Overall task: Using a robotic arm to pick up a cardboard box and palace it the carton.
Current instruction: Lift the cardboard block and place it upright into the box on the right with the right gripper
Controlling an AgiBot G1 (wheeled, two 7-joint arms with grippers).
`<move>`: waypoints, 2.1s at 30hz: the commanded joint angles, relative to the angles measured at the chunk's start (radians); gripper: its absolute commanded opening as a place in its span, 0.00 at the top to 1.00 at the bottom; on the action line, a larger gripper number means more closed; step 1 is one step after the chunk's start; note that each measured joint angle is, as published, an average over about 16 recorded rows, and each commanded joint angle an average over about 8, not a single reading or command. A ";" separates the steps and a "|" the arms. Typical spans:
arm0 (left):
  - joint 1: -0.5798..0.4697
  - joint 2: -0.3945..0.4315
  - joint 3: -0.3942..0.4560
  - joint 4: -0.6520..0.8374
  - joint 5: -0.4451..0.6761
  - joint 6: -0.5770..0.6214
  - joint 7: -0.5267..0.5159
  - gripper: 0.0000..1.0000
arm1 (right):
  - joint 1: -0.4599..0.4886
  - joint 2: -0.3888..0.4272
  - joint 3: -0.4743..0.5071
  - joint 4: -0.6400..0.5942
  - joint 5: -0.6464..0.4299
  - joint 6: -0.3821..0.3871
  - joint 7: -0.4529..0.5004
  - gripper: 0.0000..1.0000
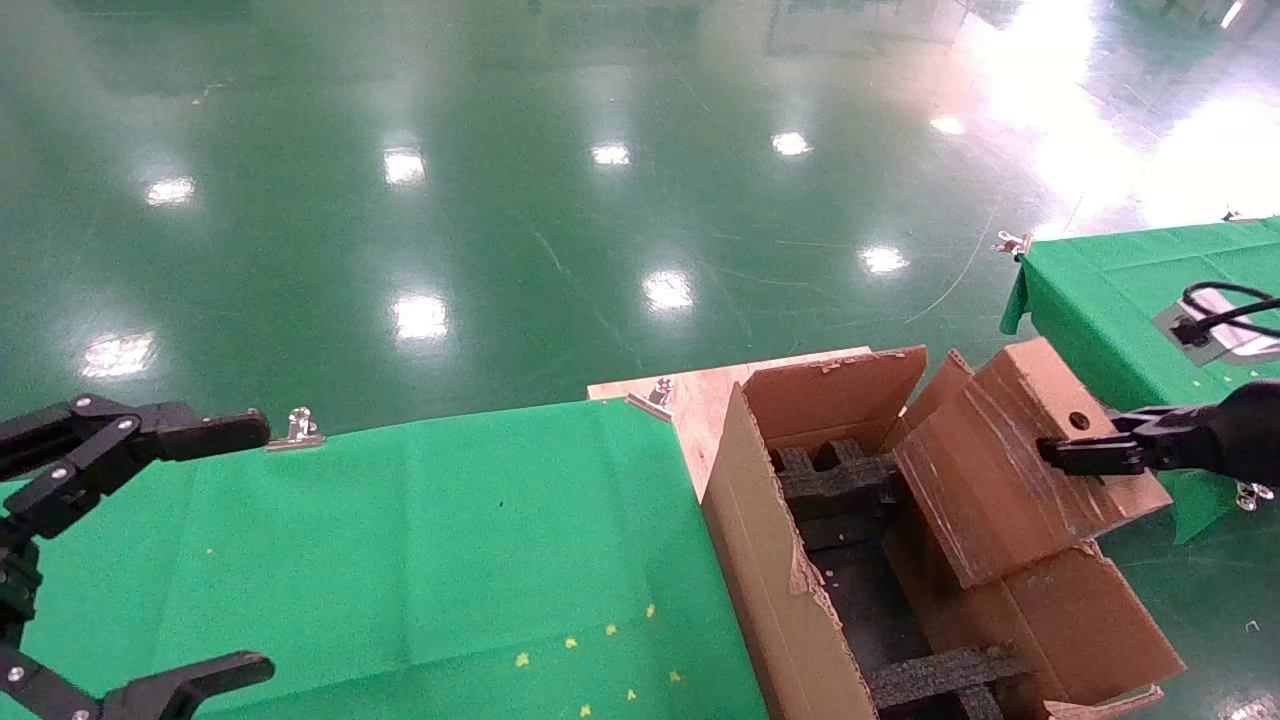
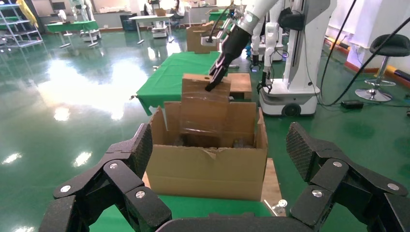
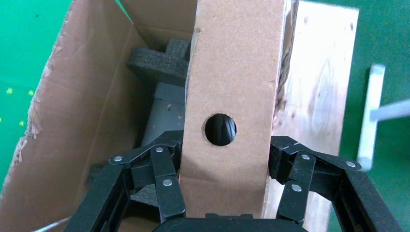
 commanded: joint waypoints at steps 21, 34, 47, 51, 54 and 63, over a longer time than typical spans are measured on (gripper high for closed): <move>0.000 0.000 0.001 0.000 0.000 0.000 0.000 0.00 | -0.057 0.190 -0.088 0.566 -0.301 0.372 0.566 1.00; 0.000 0.000 0.001 0.000 -0.001 0.000 0.000 0.00 | -0.133 0.155 -0.152 0.626 -0.383 0.498 0.688 1.00; 0.000 -0.001 0.001 0.000 -0.001 -0.001 0.001 0.00 | -0.244 0.041 -0.207 0.535 -0.344 0.629 0.684 1.00; 0.000 -0.001 0.001 0.000 -0.001 -0.001 0.001 0.00 | -0.274 0.005 -0.214 0.501 -0.319 0.652 0.667 1.00; 0.000 -0.001 0.002 0.000 -0.001 -0.001 0.001 0.00 | -0.299 -0.022 -0.218 0.472 -0.301 0.669 0.652 1.00; -0.001 -0.001 0.002 0.000 -0.001 -0.001 0.001 0.00 | -0.377 -0.111 -0.221 0.366 -0.241 0.718 0.605 1.00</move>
